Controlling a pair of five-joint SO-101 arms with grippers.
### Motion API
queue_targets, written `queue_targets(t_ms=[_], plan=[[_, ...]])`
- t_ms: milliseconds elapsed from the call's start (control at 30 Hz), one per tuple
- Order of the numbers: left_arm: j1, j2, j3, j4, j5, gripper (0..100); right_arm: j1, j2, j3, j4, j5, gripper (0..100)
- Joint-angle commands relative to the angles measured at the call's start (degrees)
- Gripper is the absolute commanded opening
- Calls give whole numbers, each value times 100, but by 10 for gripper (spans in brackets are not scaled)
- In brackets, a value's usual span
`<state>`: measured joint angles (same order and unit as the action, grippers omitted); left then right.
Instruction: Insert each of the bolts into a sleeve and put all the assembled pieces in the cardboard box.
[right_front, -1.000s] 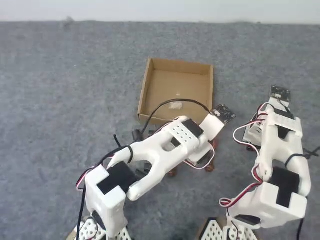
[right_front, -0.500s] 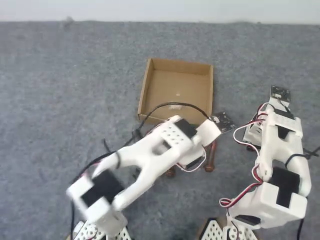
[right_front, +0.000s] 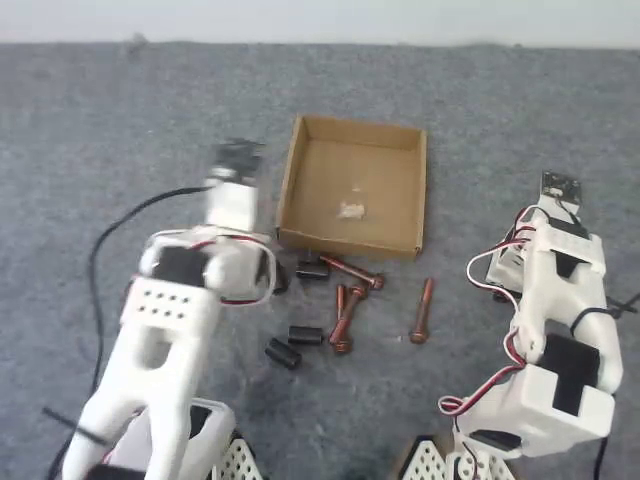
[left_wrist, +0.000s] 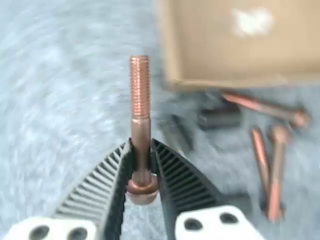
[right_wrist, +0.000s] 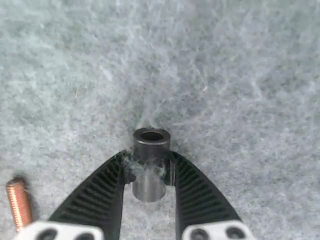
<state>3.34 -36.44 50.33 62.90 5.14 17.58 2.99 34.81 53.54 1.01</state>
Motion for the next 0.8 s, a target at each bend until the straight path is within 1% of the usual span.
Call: queue_targets(t_ms=[0,67,133,267,333,500,567,633,700,767], plan=[[-862,-510,365,-642,1345,11,57,-22,-299,-22,-44,6],[-1169,-501,505,-914,1767,11,57,-13,-299,-4,44,6],[-1363,-492,699,-1240,2040,11,57,-4,-299,4,79,6],[-1459,-290,1112,-1916,2127,13,66,-4,-299,13,97,6],[-1459,-79,1121,-1934,2127,28,66,-4,-299,13,97,6],[-1468,422,910,-1670,2127,172,75,-4,-299,13,97,6],[-1468,466,857,-1618,2119,188,75,4,-299,13,105,6],[-1468,396,848,-1618,1943,172,75,4,-299,4,105,6],[-1468,229,857,-1609,1538,140,75,4,-299,4,105,6],[-1468,-18,848,-1415,1099,87,75,4,-299,-4,105,6]])
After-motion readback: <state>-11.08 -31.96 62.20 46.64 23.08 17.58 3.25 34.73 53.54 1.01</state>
